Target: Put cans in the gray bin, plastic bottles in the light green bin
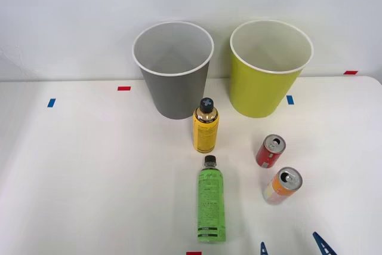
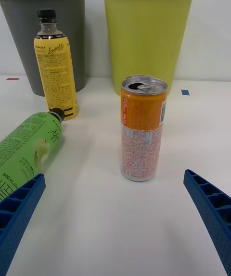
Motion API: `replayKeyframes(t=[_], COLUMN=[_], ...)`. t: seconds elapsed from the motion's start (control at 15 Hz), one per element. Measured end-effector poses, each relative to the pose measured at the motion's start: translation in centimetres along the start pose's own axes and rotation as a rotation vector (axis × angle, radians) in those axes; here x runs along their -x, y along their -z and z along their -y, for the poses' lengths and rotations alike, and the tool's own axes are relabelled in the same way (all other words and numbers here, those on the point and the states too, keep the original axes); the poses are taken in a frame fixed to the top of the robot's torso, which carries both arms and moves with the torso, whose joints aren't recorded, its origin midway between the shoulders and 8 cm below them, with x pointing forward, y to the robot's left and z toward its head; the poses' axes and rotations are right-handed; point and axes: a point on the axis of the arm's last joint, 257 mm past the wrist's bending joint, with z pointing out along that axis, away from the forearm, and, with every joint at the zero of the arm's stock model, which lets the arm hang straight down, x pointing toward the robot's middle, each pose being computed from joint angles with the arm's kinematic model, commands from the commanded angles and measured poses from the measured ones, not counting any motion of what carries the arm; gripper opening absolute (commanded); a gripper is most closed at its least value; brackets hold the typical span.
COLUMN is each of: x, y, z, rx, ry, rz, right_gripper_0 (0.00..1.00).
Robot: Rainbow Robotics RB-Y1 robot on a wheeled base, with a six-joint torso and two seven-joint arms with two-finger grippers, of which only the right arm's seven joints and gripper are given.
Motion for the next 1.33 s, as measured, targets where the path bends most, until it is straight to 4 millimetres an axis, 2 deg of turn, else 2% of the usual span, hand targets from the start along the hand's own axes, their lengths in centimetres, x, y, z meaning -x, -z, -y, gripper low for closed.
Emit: replayKeyframes(t=[1.33], x=[0.0], y=[0.0], z=[0.0], rx=[0.0], ry=[0.0], rz=[0.0], right_gripper_0=[1.0])
